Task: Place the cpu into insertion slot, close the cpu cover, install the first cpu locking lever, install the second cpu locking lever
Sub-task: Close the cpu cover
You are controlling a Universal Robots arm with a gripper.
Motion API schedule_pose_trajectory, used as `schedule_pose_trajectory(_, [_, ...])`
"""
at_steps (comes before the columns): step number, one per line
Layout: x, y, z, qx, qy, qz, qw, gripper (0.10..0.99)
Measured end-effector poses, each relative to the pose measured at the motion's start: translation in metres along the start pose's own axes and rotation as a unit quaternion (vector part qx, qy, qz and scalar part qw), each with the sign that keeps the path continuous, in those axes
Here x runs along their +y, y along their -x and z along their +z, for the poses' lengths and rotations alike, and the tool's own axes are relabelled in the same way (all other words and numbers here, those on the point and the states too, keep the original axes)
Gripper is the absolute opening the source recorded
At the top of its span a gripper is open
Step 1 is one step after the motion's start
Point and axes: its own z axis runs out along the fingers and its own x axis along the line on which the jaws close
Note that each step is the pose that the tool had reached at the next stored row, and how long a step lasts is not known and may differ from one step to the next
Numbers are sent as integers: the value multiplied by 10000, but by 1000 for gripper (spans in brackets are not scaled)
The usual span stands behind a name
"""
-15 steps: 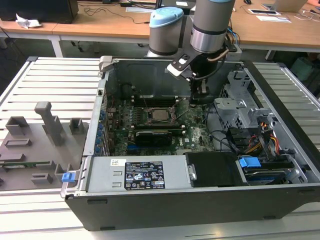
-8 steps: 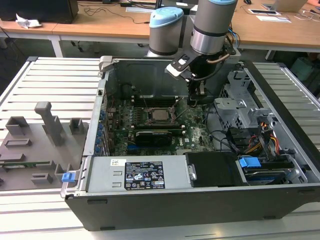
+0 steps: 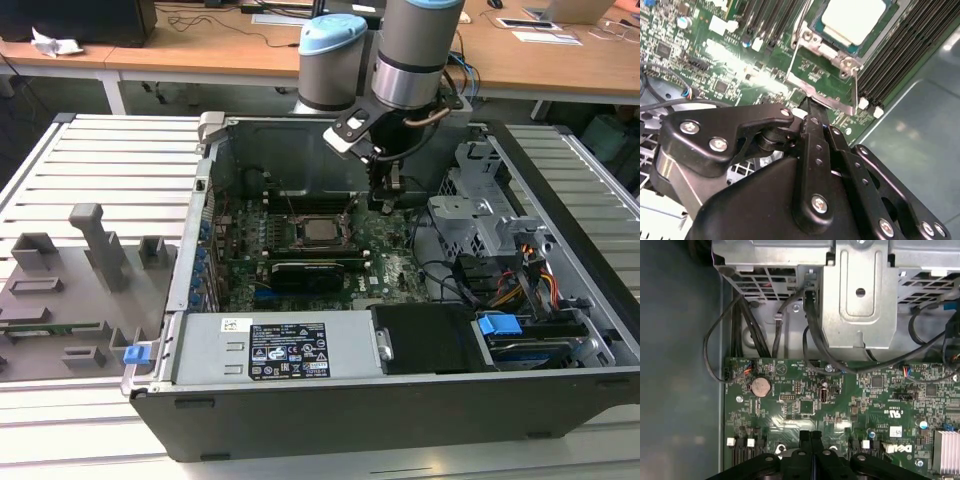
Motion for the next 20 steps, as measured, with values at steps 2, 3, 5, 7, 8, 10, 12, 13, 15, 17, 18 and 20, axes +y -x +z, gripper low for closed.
schedule_pose_trajectory(2, [-49, -1, 1, 0, 1, 0, 10000, 102])
schedule_pose_trajectory(3, [-79, -1, 1, 0, 2, 0, 10000, 102])
schedule_pose_trajectory(5, [-132, -2, 2, 0, 10, 0, 10000, 102])
schedule_pose_trajectory(7, [-209, -3, 6, 1, 29, 0, 10000, 102])
schedule_pose_trajectory(8, [-235, -4, 9, 1, 35, 0, 10000, 102])
schedule_pose_trajectory(10, [-339, -5, 33, -1, 53, -1, 10000, 102])
schedule_pose_trajectory(12, [-395, -5, 53, -1, 59, -1, 10000, 102])
schedule_pose_trajectory(13, [-420, -5, 63, 0, 61, 0, 10000, 102])
schedule_pose_trajectory(15, [-464, -6, 87, -1, 63, -1, 10000, 102])
schedule_pose_trajectory(17, [-529, -6, 134, -1, 64, -1, 10000, 102])
schedule_pose_trajectory(18, [-571, -6, 161, -1, 64, -1, 10000, 102])
schedule_pose_trajectory(20, [-635, -7, 201, 0, 64, -1, 10000, 102])
